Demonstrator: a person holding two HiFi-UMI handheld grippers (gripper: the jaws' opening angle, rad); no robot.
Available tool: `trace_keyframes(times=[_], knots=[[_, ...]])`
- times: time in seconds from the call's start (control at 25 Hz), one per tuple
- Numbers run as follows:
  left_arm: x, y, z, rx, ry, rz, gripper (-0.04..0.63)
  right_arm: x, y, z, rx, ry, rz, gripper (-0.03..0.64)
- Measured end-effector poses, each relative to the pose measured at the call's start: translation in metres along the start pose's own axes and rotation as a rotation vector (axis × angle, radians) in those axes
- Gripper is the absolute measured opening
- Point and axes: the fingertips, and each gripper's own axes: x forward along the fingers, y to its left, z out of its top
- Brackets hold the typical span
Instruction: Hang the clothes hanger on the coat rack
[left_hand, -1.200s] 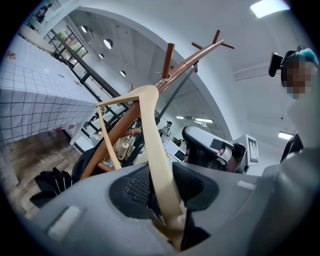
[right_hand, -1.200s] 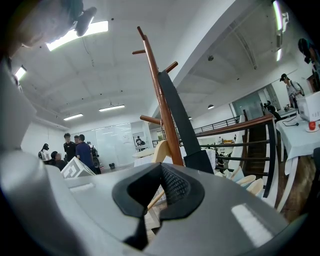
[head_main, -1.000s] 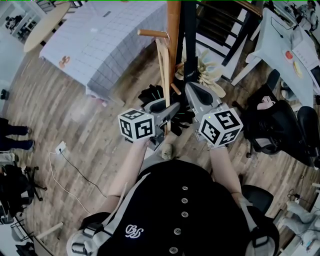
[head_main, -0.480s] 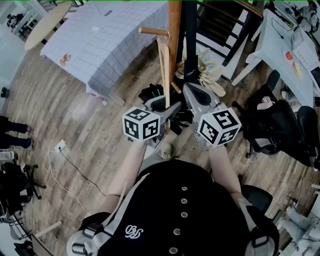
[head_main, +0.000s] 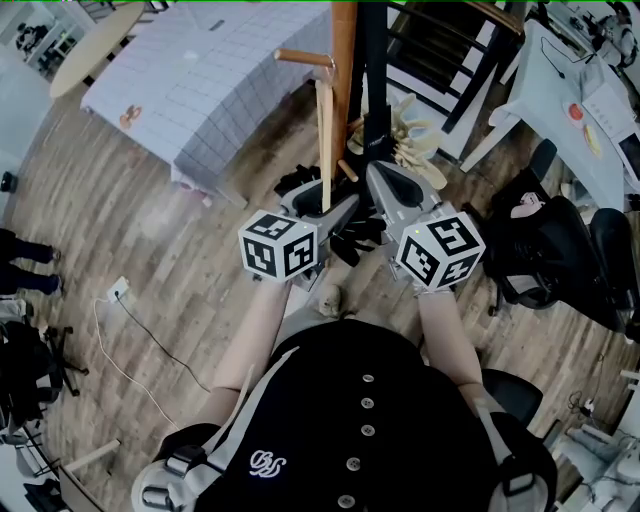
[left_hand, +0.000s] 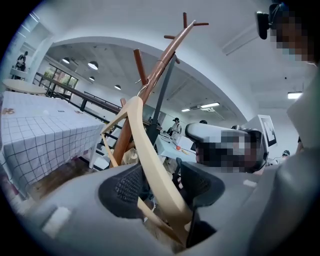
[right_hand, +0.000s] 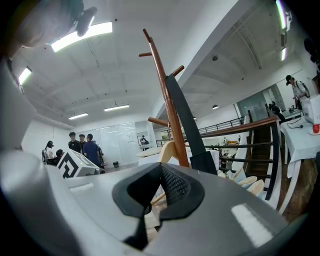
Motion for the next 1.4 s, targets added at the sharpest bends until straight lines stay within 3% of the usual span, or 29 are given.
trace_keyframes(times=[0.36,0.52,0.68,1.04,1.4], knots=[[-0.026,0.007,0.046,0.086,-0.153,0.142,0.267,-0.007,0.014,0.001,-0.009,-0.001,0.036,0.002],[-0.035,-0.005,0.062,0.12,-0.193,0.139,0.267,-0.013,0.022,0.007,-0.008,-0.014,0.057,0.002],[-0.043,-0.029,0.079,0.151,-0.25,0.083,0.267,-0.021,0.034,0.027,0.034,-0.068,0.115,0.002],[-0.076,-0.067,0.122,0.187,-0.436,0.069,0.265,-0.046,0.059,0.078,-0.039,-0.171,0.164,0.002],[-0.092,-0.101,0.126,0.284,-0.455,0.07,0.264,-0.069,0.072,0.088,-0.107,-0.216,0.146,0.001]])
